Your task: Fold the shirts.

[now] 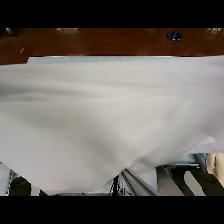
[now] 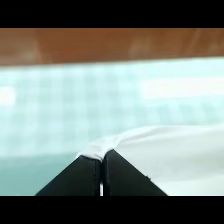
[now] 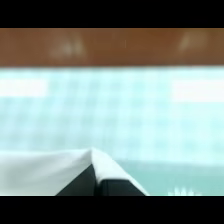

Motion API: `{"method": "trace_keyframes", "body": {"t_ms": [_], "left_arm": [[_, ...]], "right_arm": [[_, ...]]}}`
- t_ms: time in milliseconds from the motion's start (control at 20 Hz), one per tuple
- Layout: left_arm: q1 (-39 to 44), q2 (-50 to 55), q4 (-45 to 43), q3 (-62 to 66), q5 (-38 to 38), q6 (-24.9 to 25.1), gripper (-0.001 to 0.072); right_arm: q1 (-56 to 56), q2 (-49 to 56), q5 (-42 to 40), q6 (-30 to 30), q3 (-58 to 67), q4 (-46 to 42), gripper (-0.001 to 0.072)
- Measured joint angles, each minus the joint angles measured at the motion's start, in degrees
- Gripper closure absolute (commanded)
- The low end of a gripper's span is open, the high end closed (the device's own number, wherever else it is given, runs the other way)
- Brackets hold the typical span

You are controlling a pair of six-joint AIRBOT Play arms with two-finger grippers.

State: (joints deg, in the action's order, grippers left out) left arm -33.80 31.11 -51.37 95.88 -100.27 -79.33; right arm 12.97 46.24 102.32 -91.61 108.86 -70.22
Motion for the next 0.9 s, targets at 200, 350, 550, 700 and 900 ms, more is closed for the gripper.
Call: {"method": "trace_keyframes", "body": {"t_ms": [200, 350, 550, 700, 900], "left_arm": [[4.83, 1.46, -2.38, -20.22, 4.83, 1.77, 0.0684], [10.95, 7.39, -6.34, -28.57, 13.03, 2.43, 0.0683], [16.76, 18.60, -8.90, -32.24, 26.01, 2.82, 0.0682], [18.21, 25.64, -9.05, -33.09, 33.27, 3.37, 0.0682], [19.74, 32.48, -8.83, -33.51, 45.13, 5.97, 0.0682]], "right_arm": [[-0.26, 7.41, -3.37, 3.78, -14.14, -0.07, 0.0684], [-3.34, 15.41, -12.41, 6.10, -18.91, -0.26, 0.0684], [-9.86, 25.64, -25.99, 8.59, -20.98, -1.40, 0.0684], [-12.26, 31.23, -36.57, 9.25, -21.42, -1.70, 0.0684], [-13.35, 36.92, -49.70, 9.33, -21.68, -0.61, 0.0683]]}}
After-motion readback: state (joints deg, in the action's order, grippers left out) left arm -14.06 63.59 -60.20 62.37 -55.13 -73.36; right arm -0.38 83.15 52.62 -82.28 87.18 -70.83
